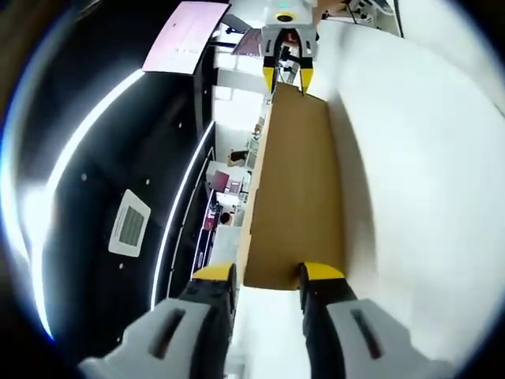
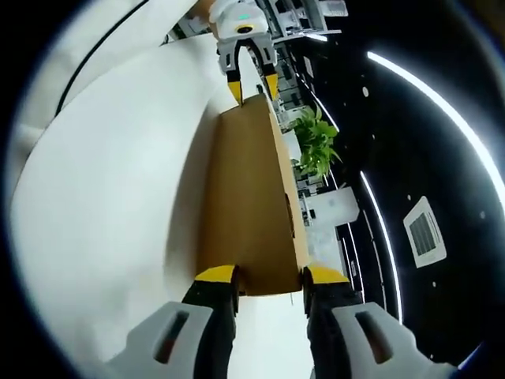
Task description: Operate the shoe box by opening the lid, removing the specified soft item, and placing it in the target area until the item is outside and the box remains undamaged.
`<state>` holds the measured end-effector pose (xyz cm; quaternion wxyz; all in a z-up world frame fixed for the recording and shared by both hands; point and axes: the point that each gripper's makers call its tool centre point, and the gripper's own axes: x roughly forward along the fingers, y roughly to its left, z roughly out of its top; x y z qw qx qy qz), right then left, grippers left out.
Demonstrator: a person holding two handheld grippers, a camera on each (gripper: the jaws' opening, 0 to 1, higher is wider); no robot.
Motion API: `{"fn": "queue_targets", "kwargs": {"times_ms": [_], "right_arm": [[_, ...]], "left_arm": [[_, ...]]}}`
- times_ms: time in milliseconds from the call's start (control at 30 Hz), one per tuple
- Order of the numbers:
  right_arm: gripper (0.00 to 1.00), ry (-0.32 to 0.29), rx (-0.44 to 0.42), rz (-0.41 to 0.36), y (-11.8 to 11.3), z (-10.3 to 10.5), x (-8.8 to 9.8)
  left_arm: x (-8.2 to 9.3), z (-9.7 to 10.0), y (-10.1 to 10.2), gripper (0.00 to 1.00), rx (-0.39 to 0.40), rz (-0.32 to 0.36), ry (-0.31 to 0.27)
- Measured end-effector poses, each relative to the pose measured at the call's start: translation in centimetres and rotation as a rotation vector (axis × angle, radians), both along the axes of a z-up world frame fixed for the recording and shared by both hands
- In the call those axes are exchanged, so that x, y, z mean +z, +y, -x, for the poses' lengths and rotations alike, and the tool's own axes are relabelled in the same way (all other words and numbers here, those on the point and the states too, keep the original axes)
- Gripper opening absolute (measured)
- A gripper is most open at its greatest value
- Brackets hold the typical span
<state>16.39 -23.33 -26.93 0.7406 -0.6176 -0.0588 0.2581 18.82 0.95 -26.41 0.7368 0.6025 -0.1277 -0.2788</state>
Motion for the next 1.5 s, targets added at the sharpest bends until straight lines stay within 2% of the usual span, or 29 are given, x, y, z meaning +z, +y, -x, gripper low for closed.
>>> {"fn": "queue_targets", "kwargs": {"times_ms": [100, 367, 467, 600, 1500], "right_arm": [[0.30, -0.011, -0.004, 0.013, 0.11, -0.06, 0.22], [0.29, -0.020, -0.009, 0.025, 0.49, 0.00, 0.49], [0.29, -0.023, -0.016, 0.010, 0.56, 0.01, 0.51], [0.29, -0.046, -0.019, 0.011, 0.61, 0.11, 0.49], [0.28, -0.029, -0.026, 0.026, 0.23, 0.03, 0.70]], "left_arm": [[-0.13, -0.10, 0.16, 0.30, 0.009, -0.003, 0.004], [-0.13, -0.09, 0.14, 0.29, 0.009, -0.006, -0.002], [-0.11, -0.07, 0.15, 0.29, 0.016, 0.001, -0.001], [-0.21, 0.05, 0.12, 0.29, 0.020, 0.003, -0.034], [-0.08, -0.07, 0.21, 0.29, 0.035, 0.022, -0.020]]}}
